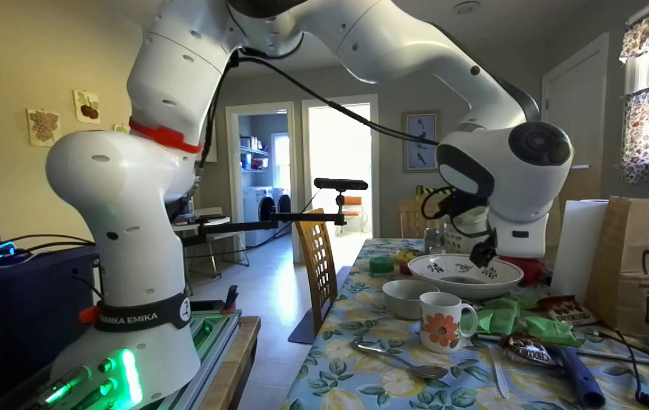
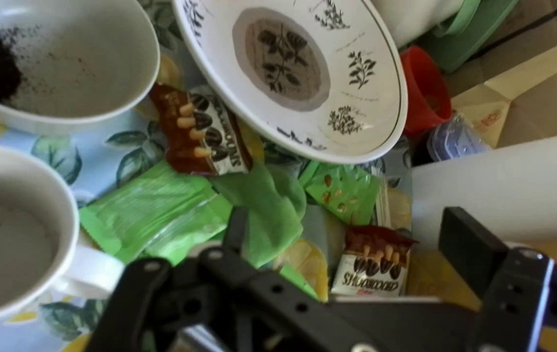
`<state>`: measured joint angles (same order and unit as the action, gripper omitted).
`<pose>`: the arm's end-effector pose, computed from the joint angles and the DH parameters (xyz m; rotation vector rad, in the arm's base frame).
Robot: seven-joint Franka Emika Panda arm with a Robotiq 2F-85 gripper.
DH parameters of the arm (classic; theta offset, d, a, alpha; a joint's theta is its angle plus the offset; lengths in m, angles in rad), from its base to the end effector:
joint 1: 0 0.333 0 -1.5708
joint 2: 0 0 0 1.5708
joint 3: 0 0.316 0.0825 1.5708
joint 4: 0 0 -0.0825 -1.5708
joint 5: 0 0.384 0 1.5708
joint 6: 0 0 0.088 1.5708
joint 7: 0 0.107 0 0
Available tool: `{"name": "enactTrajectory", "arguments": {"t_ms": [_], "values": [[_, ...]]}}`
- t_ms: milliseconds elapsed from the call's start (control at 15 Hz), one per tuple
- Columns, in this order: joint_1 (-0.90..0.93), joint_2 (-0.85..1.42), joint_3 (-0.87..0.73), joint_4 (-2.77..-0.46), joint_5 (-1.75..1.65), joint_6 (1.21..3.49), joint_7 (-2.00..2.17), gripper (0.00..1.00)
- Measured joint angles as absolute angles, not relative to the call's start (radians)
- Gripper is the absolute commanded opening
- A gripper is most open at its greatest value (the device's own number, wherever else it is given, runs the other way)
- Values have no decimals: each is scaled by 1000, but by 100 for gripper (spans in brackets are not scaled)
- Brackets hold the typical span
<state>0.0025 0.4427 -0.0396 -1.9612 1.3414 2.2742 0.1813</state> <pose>0.6172 0.0021 0.2497 -1.8284 1.2788 0.1976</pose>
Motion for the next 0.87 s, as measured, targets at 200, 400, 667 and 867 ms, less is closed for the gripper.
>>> {"name": "enactTrajectory", "arguments": {"t_ms": [200,400,667,867], "values": [[-1,378,-40,-1962,1264,2158,248,100],[-5,302,-52,-1963,1183,2072,327,100],[-4,318,-50,-1964,1184,2076,326,100],[-4,324,-50,-1964,1184,2079,326,100]]}}
